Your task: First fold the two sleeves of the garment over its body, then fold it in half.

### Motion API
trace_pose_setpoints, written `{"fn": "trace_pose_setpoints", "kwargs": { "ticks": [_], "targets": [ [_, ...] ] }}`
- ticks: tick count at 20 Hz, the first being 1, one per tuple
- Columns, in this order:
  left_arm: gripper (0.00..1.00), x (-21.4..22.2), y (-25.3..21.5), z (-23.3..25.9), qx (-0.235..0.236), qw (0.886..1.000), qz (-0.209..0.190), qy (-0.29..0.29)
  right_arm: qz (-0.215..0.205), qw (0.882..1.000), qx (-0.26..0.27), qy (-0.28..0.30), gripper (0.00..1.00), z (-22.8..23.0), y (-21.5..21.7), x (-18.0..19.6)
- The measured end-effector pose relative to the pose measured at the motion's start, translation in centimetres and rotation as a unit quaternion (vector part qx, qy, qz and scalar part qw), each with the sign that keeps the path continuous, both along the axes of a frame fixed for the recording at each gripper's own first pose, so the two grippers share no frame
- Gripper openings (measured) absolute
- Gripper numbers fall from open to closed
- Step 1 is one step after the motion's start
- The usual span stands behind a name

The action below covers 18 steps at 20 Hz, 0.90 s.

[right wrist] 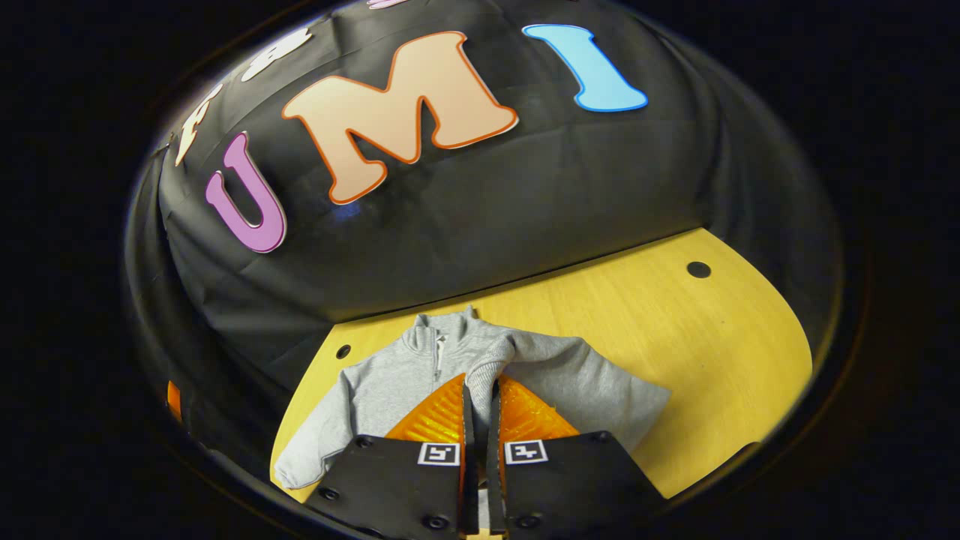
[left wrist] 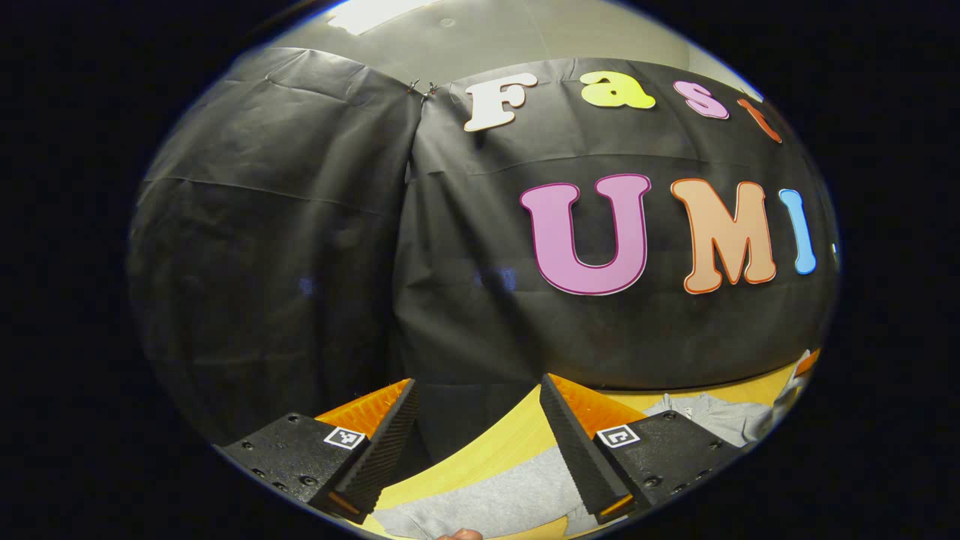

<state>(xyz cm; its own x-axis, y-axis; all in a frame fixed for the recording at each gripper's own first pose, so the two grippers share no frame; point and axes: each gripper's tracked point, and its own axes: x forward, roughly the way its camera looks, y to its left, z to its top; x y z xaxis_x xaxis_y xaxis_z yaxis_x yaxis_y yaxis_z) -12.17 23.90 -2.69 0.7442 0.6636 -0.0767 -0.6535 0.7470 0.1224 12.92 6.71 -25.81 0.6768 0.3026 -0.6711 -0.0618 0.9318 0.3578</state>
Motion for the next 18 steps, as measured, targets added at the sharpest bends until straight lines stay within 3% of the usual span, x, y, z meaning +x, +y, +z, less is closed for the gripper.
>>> {"fn": "trace_pose_setpoints", "kwargs": {
  "ticks": [8, 18],
  "targets": [
    [0.96, -1.6, 2.1, -1.2, -0.002, 1.0, 0.007, 0.011, 0.051, 0.998, 0.028, 0.003, 0.07, -1.2, 10.0, 1.3],
    [0.96, -4.9, 6.6, -3.1, -0.009, 0.999, 0.039, 0.032, 0.147, 0.988, 0.022, 0.038, 0.07, -6.2, 24.4, -0.9]
  ]
}}
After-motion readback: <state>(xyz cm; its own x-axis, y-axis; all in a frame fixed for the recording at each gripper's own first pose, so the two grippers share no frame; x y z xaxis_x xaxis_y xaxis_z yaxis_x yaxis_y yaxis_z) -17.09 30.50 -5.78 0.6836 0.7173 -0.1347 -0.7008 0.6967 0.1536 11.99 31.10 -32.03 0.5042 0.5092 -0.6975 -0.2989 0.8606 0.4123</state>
